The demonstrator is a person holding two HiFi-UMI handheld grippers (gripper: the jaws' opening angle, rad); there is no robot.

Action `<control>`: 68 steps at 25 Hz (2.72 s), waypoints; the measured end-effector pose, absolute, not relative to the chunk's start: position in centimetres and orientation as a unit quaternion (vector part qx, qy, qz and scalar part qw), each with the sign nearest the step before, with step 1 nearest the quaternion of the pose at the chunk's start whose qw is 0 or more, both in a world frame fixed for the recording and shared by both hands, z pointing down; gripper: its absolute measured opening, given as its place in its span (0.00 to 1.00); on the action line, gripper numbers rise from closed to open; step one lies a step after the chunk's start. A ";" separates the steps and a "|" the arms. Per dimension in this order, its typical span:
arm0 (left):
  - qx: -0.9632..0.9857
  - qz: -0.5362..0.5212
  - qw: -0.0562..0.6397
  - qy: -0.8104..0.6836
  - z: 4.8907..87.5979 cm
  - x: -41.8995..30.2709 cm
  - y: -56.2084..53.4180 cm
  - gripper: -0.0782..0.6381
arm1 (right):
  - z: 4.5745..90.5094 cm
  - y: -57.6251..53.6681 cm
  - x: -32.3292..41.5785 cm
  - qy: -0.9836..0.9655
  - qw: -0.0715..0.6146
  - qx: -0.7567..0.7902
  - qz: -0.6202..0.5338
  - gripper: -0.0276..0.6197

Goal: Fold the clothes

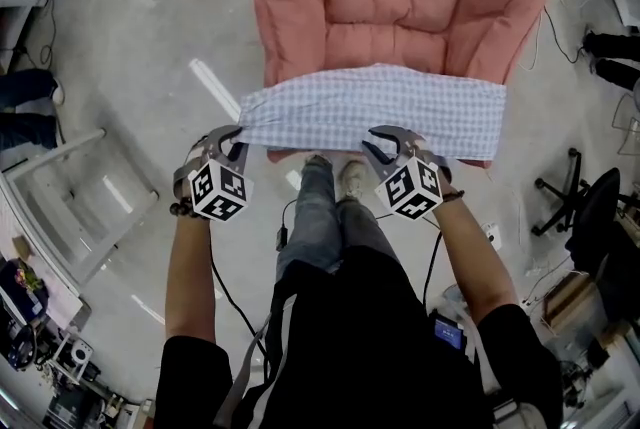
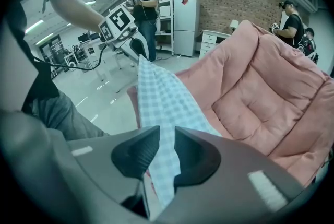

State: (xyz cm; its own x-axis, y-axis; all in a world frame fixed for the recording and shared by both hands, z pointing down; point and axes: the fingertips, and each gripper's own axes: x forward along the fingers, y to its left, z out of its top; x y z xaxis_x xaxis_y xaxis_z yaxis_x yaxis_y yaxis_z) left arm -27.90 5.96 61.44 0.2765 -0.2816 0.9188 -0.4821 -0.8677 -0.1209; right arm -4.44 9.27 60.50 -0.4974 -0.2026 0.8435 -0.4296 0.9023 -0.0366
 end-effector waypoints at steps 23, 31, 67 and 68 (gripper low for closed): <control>0.785 0.527 0.223 -0.236 66.9 -28.7 10.9 0.38 | 64.3 9.6 -6.1 -0.855 0.470 0.181 0.123 0.19; 0.798 0.501 0.214 -0.257 62.1 -27.2 10.1 0.39 | 60.5 9.1 -4.7 -0.853 0.469 0.199 0.115 0.19; 0.941 0.297 0.091 -0.132 37.9 -11.6 -1.6 0.37 | 40.3 5.8 -0.8 -0.703 0.295 0.623 0.173 0.20; 0.944 0.297 0.088 -0.110 37.8 -12.2 -2.3 0.37 | 40.3 5.6 -1.5 -0.687 0.289 0.641 0.183 0.20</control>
State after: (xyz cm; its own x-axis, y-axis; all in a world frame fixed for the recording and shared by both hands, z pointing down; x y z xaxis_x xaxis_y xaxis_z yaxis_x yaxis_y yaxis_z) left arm -12.16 -2.28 37.84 0.7992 -0.1546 0.5808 -0.2593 -0.9605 0.1012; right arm -1.54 5.55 40.31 -0.0101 -0.7747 0.6323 -0.9867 0.1102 0.1193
